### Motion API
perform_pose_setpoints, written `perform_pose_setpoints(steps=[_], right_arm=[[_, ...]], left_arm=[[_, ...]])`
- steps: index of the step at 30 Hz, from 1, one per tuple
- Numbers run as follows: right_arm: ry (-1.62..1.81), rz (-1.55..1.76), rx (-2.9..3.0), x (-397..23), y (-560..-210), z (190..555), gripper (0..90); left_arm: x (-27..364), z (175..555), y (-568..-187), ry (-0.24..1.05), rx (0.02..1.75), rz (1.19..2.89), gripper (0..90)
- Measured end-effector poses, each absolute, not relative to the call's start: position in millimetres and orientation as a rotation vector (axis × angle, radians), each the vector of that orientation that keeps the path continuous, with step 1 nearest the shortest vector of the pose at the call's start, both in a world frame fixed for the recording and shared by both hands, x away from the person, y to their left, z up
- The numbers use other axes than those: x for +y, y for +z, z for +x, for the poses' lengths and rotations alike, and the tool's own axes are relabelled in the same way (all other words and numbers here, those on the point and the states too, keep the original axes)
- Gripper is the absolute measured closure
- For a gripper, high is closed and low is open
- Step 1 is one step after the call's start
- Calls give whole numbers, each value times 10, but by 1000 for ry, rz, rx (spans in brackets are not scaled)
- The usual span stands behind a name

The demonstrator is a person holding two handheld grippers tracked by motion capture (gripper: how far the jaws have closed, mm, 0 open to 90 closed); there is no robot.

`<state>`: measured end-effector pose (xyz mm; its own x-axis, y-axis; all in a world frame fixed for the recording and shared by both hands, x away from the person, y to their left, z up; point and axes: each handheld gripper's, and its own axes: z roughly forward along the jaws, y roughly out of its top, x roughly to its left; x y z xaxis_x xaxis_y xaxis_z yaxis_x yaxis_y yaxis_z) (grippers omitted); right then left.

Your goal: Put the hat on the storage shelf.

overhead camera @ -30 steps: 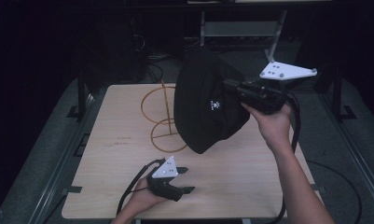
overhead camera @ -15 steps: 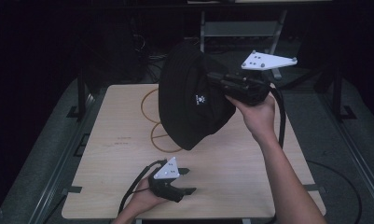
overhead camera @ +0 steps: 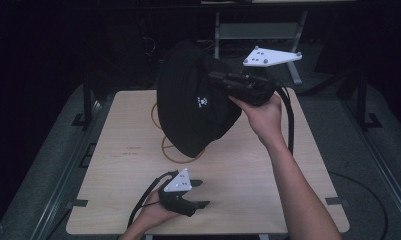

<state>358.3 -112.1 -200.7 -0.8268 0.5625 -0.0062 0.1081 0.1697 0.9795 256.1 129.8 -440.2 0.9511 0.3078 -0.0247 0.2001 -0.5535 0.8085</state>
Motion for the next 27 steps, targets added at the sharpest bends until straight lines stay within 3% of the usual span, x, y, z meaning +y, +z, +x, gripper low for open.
perform_pose_setpoints(steps=[27], right_arm=[[1728,631,2152,-712,-1967,3865,875]], left_arm=[[1285,2551,-4380,182,337,2186,316]])
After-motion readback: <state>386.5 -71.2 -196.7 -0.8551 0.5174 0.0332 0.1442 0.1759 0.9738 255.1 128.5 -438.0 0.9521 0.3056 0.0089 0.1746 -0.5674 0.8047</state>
